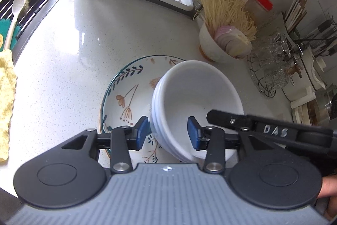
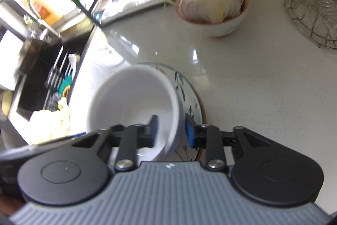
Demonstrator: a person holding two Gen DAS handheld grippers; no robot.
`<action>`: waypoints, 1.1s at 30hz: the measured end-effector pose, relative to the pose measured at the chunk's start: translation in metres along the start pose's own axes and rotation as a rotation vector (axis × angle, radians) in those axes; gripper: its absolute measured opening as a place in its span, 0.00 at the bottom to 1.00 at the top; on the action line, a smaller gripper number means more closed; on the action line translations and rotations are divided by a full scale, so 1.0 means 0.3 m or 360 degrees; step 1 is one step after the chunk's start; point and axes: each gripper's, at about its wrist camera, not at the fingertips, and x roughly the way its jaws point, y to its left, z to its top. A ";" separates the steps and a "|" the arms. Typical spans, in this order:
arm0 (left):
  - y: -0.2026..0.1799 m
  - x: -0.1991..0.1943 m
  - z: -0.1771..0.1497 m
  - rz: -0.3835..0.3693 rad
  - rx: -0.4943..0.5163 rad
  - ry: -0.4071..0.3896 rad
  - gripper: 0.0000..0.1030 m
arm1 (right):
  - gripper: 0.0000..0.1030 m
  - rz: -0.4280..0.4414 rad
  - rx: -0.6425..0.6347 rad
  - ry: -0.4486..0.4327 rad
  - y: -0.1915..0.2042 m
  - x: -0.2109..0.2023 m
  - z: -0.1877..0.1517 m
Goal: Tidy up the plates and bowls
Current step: 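Lower the bowl stack onto the floral plate and open both grippers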
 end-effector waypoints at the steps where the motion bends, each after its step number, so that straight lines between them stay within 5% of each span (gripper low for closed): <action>1: -0.002 -0.005 0.001 -0.0002 0.0002 -0.0008 0.46 | 0.46 0.0002 0.0024 -0.0034 -0.004 -0.014 0.001; 13: -0.066 -0.121 -0.004 0.0034 0.0194 -0.0080 0.47 | 0.46 0.0009 0.0180 -0.0282 -0.061 -0.159 -0.004; 33: -0.245 -0.405 -0.111 0.0178 0.0366 -0.0388 0.47 | 0.47 0.0110 -0.0024 -0.0685 -0.011 -0.491 -0.083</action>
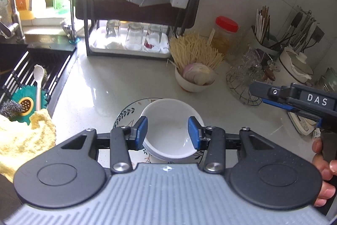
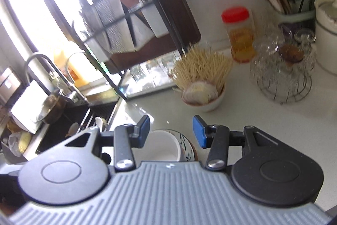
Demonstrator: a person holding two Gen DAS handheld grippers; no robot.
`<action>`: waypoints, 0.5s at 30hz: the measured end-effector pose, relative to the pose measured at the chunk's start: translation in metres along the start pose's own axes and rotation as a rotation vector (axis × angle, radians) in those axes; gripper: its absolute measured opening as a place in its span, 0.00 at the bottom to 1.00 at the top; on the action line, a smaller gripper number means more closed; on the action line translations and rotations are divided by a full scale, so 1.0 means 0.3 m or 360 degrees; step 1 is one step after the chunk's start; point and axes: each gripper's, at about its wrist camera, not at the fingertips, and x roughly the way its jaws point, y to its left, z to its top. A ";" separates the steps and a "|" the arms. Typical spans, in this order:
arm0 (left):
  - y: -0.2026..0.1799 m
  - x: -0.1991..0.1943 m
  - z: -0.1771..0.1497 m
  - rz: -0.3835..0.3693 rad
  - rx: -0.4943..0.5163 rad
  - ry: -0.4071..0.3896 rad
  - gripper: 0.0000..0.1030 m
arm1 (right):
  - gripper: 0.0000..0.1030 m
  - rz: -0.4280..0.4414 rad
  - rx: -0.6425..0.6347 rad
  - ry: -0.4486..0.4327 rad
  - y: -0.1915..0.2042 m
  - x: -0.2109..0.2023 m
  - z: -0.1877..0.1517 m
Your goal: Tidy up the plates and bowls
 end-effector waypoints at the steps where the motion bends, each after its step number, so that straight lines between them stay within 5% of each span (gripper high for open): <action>1: -0.012 -0.024 -0.008 0.0010 0.0006 -0.0022 0.47 | 0.47 0.0008 -0.0004 -0.0024 0.005 -0.024 -0.002; 15: -0.166 -0.372 -0.173 0.0074 -0.0006 -0.0193 0.47 | 0.47 0.0111 -0.0209 -0.0181 0.075 -0.382 -0.065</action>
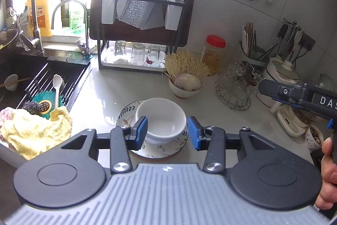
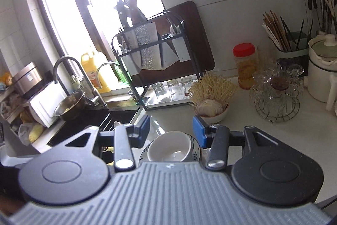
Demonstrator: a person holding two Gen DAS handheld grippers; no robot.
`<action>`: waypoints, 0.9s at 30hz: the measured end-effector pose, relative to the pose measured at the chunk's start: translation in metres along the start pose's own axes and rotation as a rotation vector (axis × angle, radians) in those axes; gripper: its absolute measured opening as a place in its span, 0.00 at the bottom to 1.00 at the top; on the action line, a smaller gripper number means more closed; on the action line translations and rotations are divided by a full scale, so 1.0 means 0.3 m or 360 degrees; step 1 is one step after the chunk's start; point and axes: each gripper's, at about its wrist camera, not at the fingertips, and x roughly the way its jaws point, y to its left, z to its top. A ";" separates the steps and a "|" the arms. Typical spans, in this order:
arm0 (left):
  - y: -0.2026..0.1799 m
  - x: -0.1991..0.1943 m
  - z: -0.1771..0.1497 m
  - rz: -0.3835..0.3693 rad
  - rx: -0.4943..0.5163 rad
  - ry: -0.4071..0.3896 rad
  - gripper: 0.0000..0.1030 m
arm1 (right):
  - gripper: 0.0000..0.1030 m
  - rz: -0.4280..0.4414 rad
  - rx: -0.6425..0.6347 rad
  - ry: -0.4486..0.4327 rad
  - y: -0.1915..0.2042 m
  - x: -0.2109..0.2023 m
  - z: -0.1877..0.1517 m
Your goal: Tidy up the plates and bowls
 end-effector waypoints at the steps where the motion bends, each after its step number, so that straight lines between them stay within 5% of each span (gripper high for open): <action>1: -0.006 -0.024 -0.014 0.0004 -0.0006 -0.0002 0.47 | 0.47 0.0010 -0.0012 -0.0002 0.004 -0.022 -0.005; 17: -0.073 -0.196 -0.172 -0.0005 -0.0041 0.0031 0.55 | 0.47 -0.0032 -0.0030 -0.0022 0.000 -0.212 -0.135; 27: -0.108 -0.205 -0.196 -0.0014 0.0050 0.0051 0.73 | 0.48 -0.0126 -0.0070 -0.0036 0.001 -0.240 -0.185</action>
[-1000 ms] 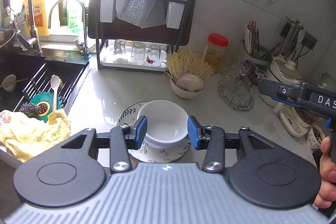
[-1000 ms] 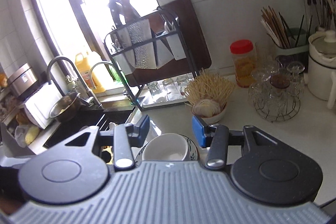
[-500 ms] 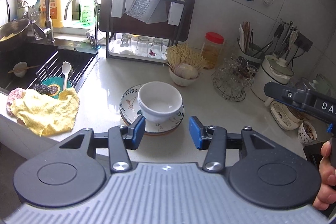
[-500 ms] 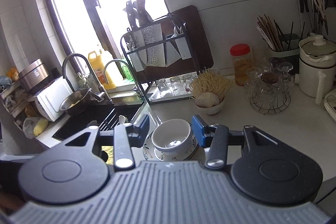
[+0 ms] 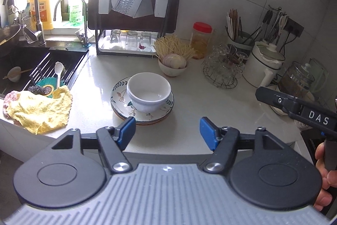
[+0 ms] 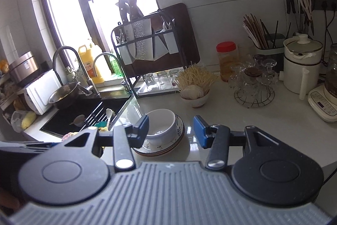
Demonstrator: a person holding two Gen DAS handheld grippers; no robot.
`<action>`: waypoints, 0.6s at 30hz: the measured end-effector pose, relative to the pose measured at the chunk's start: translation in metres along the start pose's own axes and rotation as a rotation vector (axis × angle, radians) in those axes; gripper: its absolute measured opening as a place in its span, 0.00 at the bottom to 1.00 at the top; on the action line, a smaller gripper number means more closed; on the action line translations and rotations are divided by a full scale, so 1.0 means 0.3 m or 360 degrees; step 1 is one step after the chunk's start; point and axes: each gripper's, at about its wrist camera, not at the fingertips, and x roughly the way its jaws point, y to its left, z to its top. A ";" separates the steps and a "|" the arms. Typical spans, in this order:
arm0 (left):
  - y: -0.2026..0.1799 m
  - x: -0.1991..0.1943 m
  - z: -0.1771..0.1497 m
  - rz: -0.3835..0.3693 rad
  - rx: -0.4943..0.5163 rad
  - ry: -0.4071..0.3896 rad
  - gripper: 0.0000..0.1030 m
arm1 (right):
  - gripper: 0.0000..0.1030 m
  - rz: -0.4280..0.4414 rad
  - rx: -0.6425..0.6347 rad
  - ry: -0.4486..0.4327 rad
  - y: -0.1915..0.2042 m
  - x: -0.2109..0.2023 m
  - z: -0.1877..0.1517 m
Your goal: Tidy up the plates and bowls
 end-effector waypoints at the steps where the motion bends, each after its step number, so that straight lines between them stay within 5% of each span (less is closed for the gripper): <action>1: 0.002 -0.003 -0.002 0.0002 -0.0003 -0.0004 0.76 | 0.48 -0.0005 -0.0004 0.0001 -0.001 -0.003 -0.005; 5: 0.010 -0.017 -0.011 0.0021 -0.0014 -0.0019 0.86 | 0.49 -0.0048 -0.0021 0.0005 -0.008 -0.013 -0.018; 10: 0.015 -0.027 -0.018 0.0074 -0.0002 -0.0022 0.93 | 0.78 -0.0077 -0.0025 -0.0024 -0.017 -0.024 -0.024; 18: 0.028 -0.049 -0.031 0.0106 -0.0014 -0.0030 0.95 | 0.92 -0.0045 -0.0043 -0.0058 -0.008 -0.026 -0.017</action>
